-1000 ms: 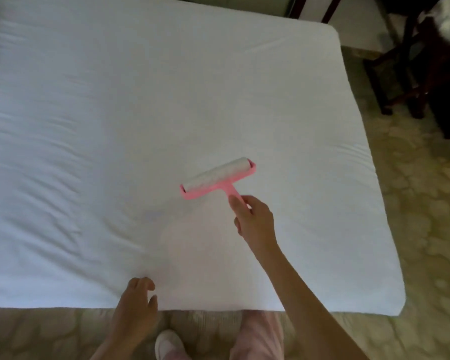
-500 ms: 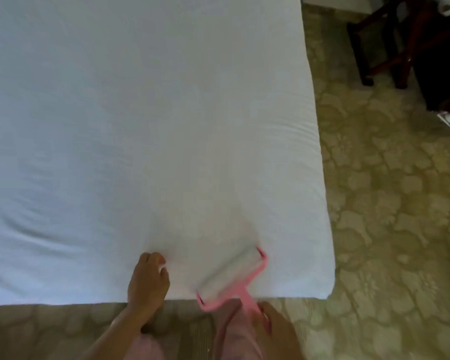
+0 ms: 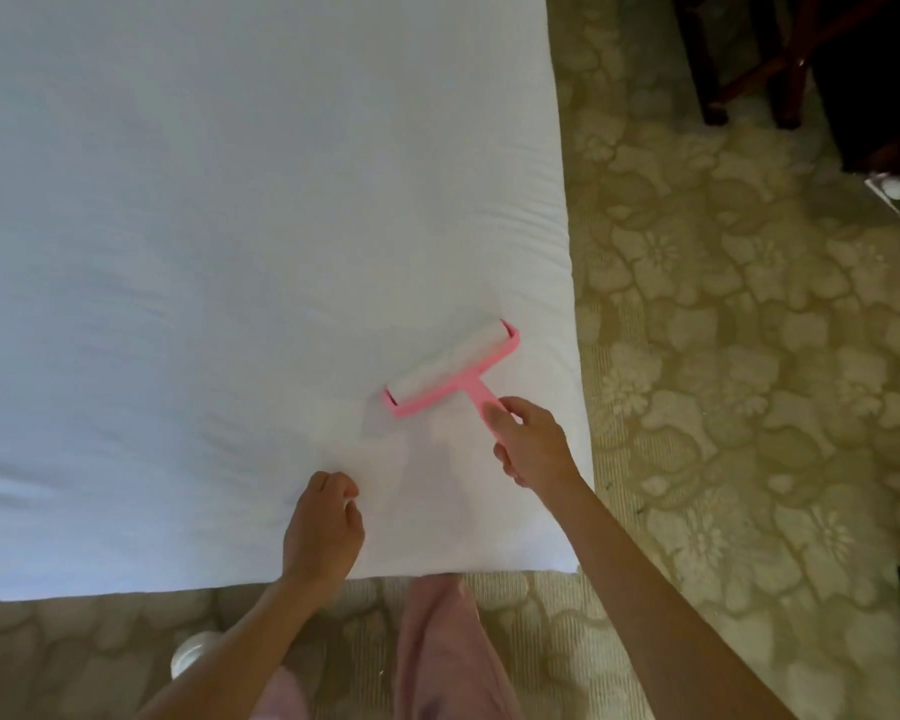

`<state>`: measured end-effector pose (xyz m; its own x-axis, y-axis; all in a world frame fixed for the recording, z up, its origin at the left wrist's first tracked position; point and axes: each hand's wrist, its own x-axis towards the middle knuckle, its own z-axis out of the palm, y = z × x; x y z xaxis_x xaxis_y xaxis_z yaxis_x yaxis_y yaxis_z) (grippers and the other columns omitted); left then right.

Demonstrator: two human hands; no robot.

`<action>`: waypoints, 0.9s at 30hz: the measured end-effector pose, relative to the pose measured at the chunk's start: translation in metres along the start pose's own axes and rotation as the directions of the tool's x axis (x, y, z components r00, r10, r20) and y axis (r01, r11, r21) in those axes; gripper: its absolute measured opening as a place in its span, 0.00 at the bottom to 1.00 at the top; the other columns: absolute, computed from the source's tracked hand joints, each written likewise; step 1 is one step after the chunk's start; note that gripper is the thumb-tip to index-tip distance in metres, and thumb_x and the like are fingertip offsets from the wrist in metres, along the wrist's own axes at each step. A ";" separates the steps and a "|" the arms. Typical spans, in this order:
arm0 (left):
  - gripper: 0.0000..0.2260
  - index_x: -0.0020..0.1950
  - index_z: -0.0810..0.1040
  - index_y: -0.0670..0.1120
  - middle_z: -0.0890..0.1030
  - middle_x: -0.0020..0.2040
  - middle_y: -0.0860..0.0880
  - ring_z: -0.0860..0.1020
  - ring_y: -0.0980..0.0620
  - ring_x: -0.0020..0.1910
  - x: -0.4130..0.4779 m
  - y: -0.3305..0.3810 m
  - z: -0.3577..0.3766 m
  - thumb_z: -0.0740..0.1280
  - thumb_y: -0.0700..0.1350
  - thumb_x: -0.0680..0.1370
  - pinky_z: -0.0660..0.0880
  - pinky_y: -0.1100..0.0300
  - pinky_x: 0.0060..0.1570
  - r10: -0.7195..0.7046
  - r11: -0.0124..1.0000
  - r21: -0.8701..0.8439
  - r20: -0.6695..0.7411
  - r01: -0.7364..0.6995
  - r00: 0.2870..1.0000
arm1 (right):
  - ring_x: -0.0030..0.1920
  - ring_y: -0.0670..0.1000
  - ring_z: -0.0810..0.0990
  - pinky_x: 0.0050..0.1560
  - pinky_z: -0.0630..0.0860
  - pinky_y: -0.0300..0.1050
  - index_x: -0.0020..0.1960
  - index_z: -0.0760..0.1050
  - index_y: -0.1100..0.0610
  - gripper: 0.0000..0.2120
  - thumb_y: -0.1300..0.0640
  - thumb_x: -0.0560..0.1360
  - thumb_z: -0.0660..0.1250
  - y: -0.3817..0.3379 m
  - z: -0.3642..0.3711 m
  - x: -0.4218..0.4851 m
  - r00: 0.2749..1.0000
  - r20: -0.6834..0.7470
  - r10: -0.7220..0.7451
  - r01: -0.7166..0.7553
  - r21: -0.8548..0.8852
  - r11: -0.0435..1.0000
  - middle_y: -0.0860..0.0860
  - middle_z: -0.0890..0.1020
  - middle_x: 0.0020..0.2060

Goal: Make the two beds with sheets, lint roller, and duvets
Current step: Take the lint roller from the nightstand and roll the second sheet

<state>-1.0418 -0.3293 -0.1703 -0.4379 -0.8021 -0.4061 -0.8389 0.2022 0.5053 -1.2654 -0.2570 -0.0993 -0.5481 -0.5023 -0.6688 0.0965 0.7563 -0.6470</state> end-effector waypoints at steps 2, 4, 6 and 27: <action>0.05 0.50 0.77 0.41 0.74 0.50 0.48 0.73 0.53 0.45 0.001 -0.003 -0.001 0.63 0.36 0.78 0.71 0.63 0.47 -0.013 1.000 0.012 0.013 0.013 1.000 | 0.20 0.41 0.68 0.24 0.63 0.37 0.45 0.76 0.51 0.07 0.50 0.78 0.62 0.036 -0.004 -0.032 0.999 -0.026 0.024 -0.024 -0.029 0.999 0.46 0.73 0.22; 0.05 0.51 0.76 0.41 0.73 0.50 0.49 0.72 0.53 0.46 -0.002 -0.006 -0.002 0.62 0.36 0.78 0.71 0.64 0.48 -0.043 0.999 0.028 0.054 0.041 0.998 | 0.20 0.41 0.69 0.25 0.64 0.37 0.46 0.77 0.52 0.08 0.50 0.79 0.62 0.082 -0.013 -0.075 0.993 -0.061 0.103 -0.106 -0.049 0.993 0.46 0.72 0.20; 0.05 0.51 0.76 0.42 0.72 0.49 0.50 0.72 0.54 0.45 -0.008 -0.009 -0.003 0.62 0.36 0.78 0.69 0.64 0.47 -0.094 0.995 0.047 0.137 0.089 0.986 | 0.23 0.43 0.70 0.28 0.66 0.39 0.44 0.78 0.53 0.09 0.49 0.78 0.63 0.111 -0.026 -0.121 0.975 -0.115 0.188 -0.197 -0.072 0.978 0.46 0.73 0.20; 0.09 0.44 0.72 0.53 0.77 0.51 0.51 0.72 0.57 0.46 -0.121 -0.142 -0.256 0.59 0.39 0.80 0.64 0.71 0.44 -0.319 0.941 -0.104 0.045 0.322 0.947 | 0.17 0.45 0.67 0.21 0.61 0.36 0.45 0.79 0.58 0.11 0.52 0.78 0.63 -0.116 0.179 -0.243 0.979 0.192 -0.073 0.082 -0.041 0.996 0.49 0.72 0.20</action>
<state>-0.7867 -0.4048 0.0023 -0.1619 -0.7986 -0.5797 -0.8968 -0.1261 0.4242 -0.9942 -0.2976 0.0729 -0.3841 -0.6272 -0.6776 0.0166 0.7291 -0.6842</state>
